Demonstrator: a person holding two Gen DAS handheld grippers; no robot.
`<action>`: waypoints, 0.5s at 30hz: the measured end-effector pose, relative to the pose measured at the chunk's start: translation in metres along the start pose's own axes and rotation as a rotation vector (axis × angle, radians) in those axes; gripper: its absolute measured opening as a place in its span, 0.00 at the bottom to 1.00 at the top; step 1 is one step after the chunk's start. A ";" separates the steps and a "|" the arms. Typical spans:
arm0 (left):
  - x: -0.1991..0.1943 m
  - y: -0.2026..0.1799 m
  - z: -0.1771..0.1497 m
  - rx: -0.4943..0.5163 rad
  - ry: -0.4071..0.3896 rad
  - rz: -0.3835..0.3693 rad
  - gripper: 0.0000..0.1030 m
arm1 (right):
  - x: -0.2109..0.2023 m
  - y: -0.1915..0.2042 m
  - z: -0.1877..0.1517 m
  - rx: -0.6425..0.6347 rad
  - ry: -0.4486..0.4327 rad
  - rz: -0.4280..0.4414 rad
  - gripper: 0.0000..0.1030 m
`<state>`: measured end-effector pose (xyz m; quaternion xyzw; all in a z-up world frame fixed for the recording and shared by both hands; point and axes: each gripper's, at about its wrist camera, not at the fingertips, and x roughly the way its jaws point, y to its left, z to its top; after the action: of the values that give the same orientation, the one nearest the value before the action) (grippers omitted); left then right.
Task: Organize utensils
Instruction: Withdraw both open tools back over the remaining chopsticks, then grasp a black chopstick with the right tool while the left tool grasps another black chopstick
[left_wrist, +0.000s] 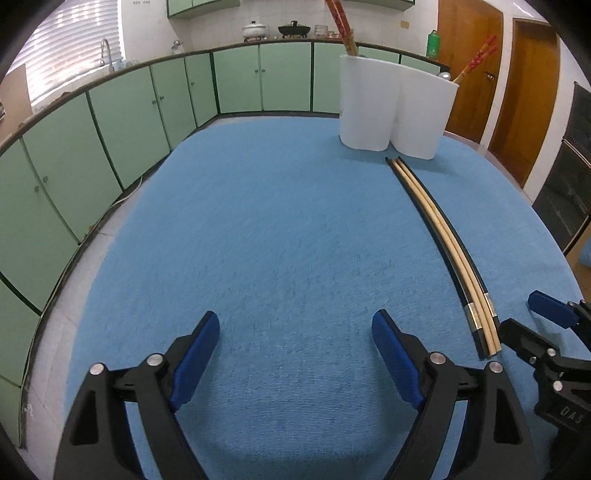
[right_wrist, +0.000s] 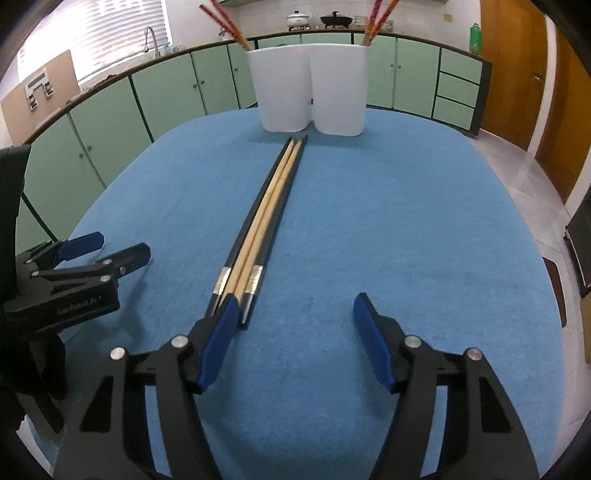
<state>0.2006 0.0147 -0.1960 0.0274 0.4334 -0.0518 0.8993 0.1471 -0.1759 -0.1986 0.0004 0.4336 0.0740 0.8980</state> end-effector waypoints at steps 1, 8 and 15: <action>0.000 0.000 0.000 0.001 0.003 -0.001 0.81 | 0.000 0.001 0.001 -0.001 0.001 -0.003 0.61; 0.001 0.000 -0.001 0.000 0.010 0.000 0.81 | -0.003 -0.007 0.000 -0.007 0.000 -0.078 0.59; 0.001 0.000 -0.001 0.007 0.008 0.006 0.81 | -0.012 -0.012 -0.013 0.015 0.015 0.040 0.50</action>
<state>0.2004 0.0145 -0.1974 0.0318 0.4369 -0.0505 0.8975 0.1311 -0.1898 -0.1986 0.0152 0.4406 0.0889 0.8931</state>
